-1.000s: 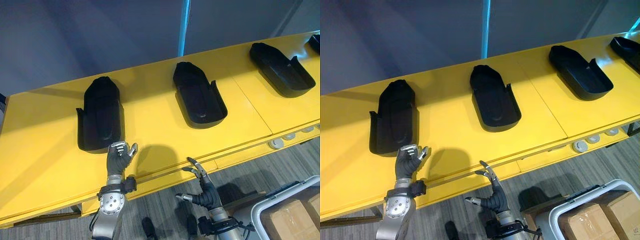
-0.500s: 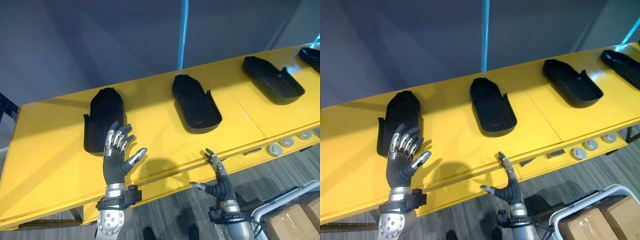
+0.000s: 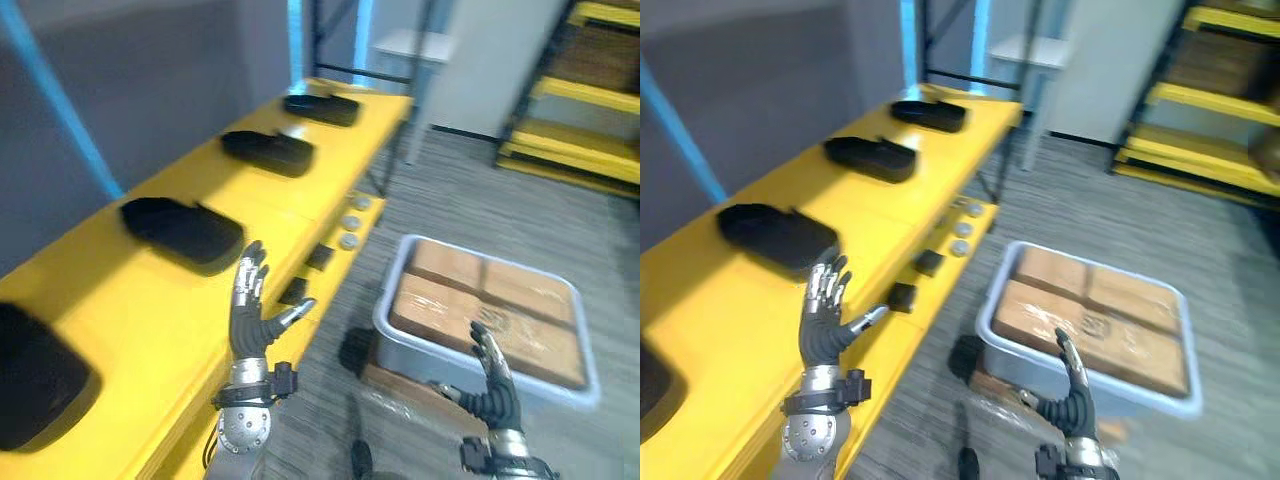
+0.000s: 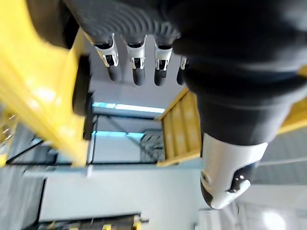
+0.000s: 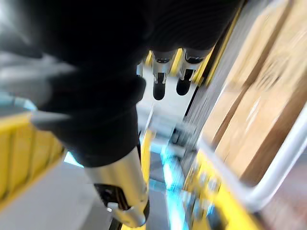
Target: Walk over and take plastic housings, then place them on the shelf
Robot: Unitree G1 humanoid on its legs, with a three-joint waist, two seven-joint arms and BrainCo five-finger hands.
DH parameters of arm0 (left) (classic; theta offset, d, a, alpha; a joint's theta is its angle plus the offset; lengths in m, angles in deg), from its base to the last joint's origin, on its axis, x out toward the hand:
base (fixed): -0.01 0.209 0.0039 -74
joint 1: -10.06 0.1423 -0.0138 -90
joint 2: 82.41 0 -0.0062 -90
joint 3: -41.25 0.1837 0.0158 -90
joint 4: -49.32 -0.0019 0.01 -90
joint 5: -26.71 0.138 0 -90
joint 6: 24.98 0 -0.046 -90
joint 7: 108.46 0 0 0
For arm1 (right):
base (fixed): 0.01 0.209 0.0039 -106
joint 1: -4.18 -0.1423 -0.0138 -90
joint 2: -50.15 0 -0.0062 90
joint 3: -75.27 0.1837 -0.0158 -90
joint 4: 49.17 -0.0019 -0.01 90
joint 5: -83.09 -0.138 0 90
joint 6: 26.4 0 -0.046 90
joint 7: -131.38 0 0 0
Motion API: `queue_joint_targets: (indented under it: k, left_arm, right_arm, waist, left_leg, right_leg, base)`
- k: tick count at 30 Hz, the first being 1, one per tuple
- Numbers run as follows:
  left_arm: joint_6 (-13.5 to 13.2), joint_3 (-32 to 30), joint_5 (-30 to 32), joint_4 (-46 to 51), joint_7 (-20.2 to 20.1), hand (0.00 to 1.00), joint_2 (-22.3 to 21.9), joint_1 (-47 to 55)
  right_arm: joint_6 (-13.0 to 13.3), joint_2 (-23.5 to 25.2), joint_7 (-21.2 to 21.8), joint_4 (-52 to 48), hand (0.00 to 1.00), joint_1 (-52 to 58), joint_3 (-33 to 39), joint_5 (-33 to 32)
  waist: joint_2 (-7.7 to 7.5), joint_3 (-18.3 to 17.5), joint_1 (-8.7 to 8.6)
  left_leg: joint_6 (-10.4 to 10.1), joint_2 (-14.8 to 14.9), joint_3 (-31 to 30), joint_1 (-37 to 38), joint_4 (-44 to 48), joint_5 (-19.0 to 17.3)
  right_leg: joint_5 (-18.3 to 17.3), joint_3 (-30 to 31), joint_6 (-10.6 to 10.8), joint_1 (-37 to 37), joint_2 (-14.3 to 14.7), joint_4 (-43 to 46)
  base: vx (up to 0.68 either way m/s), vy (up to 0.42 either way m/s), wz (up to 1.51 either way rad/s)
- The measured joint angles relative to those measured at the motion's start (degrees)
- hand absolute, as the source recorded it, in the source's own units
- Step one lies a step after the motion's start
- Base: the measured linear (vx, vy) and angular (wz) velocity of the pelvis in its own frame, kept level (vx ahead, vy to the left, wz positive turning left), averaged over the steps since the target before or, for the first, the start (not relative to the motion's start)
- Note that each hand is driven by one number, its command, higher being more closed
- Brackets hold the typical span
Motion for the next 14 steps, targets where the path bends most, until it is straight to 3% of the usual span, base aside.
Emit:
queue_joint_targets:
  k: [2,3,4,5,7,9,10,11,13,14]
  left_arm:
    - [0.02,-1.28,-0.04,-1.00,0.45,0.00,-0.02,0.33]
    - [0.16,-2.10,-0.07,-1.81,0.59,0.00,0.08,0.74]
    - [0.29,-4.00,-0.03,-2.72,0.90,0.00,-0.26,1.42]
    - [1.05,-4.89,-0.07,-4.68,0.94,0.00,-1.84,1.66]
    - [1.22,-7.46,-0.12,-6.86,1.07,0.00,-3.55,1.97]
    - [1.23,-9.26,-0.16,-11.91,1.27,0.00,-3.37,0.49]
    - [1.25,-9.70,-0.16,-14.05,1.30,0.00,-3.37,-0.12]
    - [1.28,-9.95,-0.29,-21.33,1.46,0.00,-3.17,-1.76]
    - [1.71,-9.92,-2.04,-32.49,1.24,0.00,-2.07,-3.52]
    - [2.52,-9.91,-3.47,-38.49,0.84,0.00,-1.24,-4.38]
  right_arm:
    - [-0.44,0.03,-0.35,1.13,0.00,0.35,0.24,1.06]
    - [-0.78,0.09,-0.35,1.34,0.00,0.89,0.28,1.71]
    - [-0.92,-0.23,-0.34,1.52,0.00,0.47,0.80,1.94]
    - [-1.68,-1.29,-0.34,2.15,0.00,-0.45,2.08,1.93]
    - [-2.02,-2.54,-0.39,2.46,0.00,-1.95,3.38,1.86]
    - [-1.87,-2.98,-0.74,2.74,0.00,-2.58,4.54,1.58]
    - [-1.69,-3.26,-0.87,3.86,0.00,-2.70,4.96,1.55]
    - [-1.28,-3.26,-1.19,9.70,0.00,-3.94,6.75,1.30]
    - [-1.51,-3.19,-1.29,21.88,0.00,-6.33,8.21,-0.81]
    - [-1.93,-3.06,-1.48,28.53,0.00,-8.08,8.70,-2.78]
  waist:
    - [0.02,-0.59,0.35]
    - [-1.09,-1.76,0.83]
    - [-2.21,-3.03,1.70]
    - [-0.48,-2.78,1.68]
    - [1.35,-3.25,2.08]
    - [1.26,-3.27,1.99]
    - [1.27,-3.28,1.72]
    - [1.55,-3.61,1.62]
    - [1.43,-4.30,1.61]
    - [1.49,-4.39,1.53]
  left_leg:
    - [-1.06,1.22,2.00,-0.19,-0.12,0.45]
    - [-2.04,1.42,3.16,-0.68,-0.01,0.52]
    - [-3.33,1.38,4.36,-2.93,1.35,0.53]
    - [-3.29,2.09,2.23,-4.00,1.42,0.71]
    - [-3.21,2.79,-4.68,-3.13,0.14,1.30]
    - [-4.45,1.10,-14.45,-2.94,-1.19,0.52]
    - [-4.44,0.21,-16.16,-2.94,-1.98,0.58]
    - [-3.81,-1.17,-16.42,-2.50,-4.67,2.21]
    - [-5.53,-1.35,-16.03,-0.70,-7.60,3.31]
    - [-5.44,-1.65,-15.62,-0.41,-8.65,3.92]
  right_leg:
    - [-3.06,1.04,4.00,4.63,-1.16,-1.31]
    - [-4.54,1.72,6.48,7.77,-1.30,-6.17]
    - [-7.19,4.37,4.50,10.12,0.51,-17.63]
    - [-4.98,5.57,3.57,9.97,2.73,-19.86]
    - [-2.37,9.75,1.24,10.09,7.17,-22.78]
    - [-2.09,11.56,0.79,10.19,8.30,-22.90]
    - [-2.05,11.80,0.72,10.20,8.41,-22.90]
    - [-2.04,12.61,0.72,10.27,8.65,-22.91]
    - [-1.12,13.30,0.97,10.71,8.79,-24.87]
    - [-0.26,13.48,1.23,10.98,8.60,-26.20]
  base:
    - [-0.10,-0.185,-0.81]
    - [-0.11,-0.384,-1.16]
    - [-0.08,-0.359,-1.15]
    - [-0.05,-0.330,-1.12]
    - [0.04,-0.159,-1.11]
    - [0.01,-0.128,-0.82]
    - [-0.01,-0.068,-0.51]
    - [0.01,-0.011,-0.29]
    - [0.03,0.019,-0.26]
    - [0.03,0.028,-0.15]
